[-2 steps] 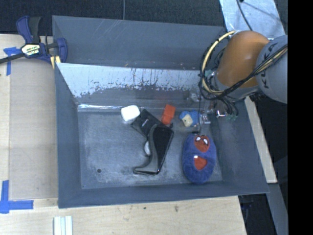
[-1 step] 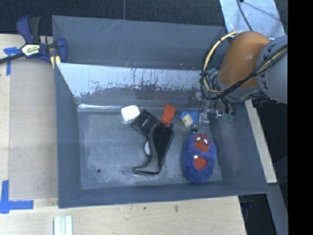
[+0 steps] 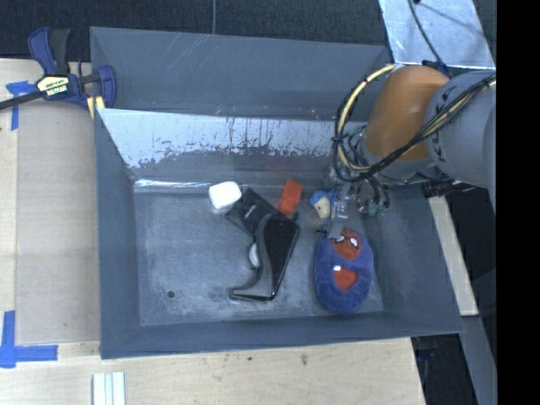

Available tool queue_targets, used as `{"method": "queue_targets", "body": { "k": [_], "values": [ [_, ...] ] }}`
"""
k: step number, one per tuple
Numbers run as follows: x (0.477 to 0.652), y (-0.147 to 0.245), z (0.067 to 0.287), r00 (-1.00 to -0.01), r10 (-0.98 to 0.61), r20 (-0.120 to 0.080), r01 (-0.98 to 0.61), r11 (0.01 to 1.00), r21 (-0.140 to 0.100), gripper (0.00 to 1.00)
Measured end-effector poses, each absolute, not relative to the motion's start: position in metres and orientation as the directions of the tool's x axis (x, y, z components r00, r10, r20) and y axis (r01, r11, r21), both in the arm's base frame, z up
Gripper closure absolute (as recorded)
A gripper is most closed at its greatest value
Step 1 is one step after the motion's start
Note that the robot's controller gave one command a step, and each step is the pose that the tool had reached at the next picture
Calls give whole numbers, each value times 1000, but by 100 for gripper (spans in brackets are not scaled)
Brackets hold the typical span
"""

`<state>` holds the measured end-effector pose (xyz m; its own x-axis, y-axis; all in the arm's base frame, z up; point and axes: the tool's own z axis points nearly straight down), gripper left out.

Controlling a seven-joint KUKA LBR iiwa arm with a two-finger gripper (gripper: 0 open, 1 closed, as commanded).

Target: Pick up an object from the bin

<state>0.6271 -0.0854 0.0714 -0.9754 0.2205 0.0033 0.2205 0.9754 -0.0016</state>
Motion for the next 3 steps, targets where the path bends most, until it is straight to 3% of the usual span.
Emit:
{"method": "queue_targets", "body": {
  "k": [1,2,3],
  "values": [
    [627,-86,72,-976,218,4,218,976,-2,0],
    [628,-86,72,-976,218,2,218,976,-2,100],
    [630,-86,129,-976,216,-10,216,976,1,100]
  ]
}}
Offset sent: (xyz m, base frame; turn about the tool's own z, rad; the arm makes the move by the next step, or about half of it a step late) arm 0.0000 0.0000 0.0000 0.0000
